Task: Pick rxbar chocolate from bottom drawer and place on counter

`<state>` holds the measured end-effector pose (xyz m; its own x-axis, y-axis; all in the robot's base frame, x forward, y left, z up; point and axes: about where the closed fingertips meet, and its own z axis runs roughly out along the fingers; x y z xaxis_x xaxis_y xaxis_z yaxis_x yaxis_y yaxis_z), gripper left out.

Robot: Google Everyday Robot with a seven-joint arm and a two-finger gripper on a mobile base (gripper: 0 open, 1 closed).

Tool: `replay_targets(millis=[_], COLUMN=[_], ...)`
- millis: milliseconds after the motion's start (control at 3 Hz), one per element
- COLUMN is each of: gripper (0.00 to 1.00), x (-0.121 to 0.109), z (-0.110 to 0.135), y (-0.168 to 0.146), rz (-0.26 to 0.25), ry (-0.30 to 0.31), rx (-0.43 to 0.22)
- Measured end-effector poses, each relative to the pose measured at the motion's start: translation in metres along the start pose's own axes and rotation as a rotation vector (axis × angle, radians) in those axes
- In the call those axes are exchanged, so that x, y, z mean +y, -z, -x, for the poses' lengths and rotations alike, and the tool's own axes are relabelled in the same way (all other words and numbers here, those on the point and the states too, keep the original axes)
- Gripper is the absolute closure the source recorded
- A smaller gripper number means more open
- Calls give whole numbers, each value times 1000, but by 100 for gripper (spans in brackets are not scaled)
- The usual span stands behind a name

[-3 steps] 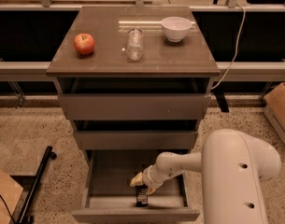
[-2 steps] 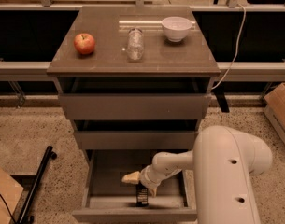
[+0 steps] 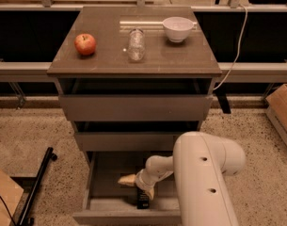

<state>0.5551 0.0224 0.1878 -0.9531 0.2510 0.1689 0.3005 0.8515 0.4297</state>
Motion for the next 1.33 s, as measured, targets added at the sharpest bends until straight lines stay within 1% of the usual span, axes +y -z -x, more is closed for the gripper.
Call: replay_targets(millis=[333, 667, 1000, 1333], gripper=[0, 0, 27, 50], x=[-10, -30, -37, -35], z=[9, 16, 16, 15], y=[-27, -54, -60, -55], rz=[2, -4, -11, -11], ry=[-34, -108, -145, -146], rx=[22, 54, 74, 74])
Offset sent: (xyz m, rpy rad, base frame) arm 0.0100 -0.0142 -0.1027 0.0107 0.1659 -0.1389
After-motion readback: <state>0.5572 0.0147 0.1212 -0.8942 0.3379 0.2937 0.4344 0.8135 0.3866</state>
